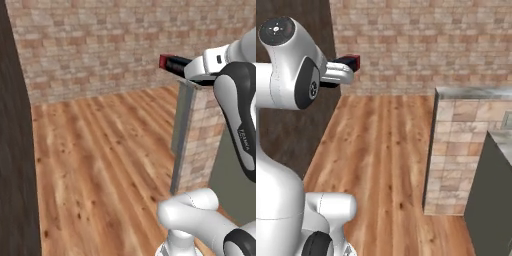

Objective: Retrieve the tupperware and aluminum foil from the cabinet and place them on the dining counter near the plate with steak and garlic to prepare for storing leftovers.

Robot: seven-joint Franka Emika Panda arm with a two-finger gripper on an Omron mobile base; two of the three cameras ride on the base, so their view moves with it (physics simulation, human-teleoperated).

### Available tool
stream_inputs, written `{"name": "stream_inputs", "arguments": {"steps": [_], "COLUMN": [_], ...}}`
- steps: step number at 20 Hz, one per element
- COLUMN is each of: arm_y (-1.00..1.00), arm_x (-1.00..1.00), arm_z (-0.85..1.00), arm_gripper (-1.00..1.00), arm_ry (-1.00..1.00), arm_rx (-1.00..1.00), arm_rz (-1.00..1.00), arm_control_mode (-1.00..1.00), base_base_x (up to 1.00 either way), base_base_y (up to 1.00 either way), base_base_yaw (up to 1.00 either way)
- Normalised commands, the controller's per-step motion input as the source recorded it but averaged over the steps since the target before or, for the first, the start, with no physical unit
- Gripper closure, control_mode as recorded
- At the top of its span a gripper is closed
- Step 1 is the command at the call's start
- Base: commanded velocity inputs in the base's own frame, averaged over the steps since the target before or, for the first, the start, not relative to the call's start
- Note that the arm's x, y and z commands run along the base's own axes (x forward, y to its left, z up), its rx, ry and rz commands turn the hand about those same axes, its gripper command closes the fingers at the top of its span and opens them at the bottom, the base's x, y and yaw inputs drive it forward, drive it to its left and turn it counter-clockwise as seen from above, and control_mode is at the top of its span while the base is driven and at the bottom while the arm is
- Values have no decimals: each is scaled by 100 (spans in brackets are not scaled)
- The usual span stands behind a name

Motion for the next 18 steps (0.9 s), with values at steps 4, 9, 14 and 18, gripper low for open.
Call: {"name": "stream_inputs", "arguments": {"steps": [4, 9, 14, 18], "arm_y": [0, 0, 0, 0], "arm_x": [0, 0, 0, 0], "arm_z": [0, 0, 0, 0], "arm_gripper": [100, 100, 100, 100], "arm_ry": [0, 0, 0, 0], "arm_rx": [0, 0, 0, 0], "arm_rz": [0, 0, 0, 0], "arm_control_mode": [100, 100, 100, 100], "base_base_x": [100, 100, 100, 98], "base_base_y": [51, 59, 77, 98], "base_base_yaw": [-38, -42, -47, -52]}}
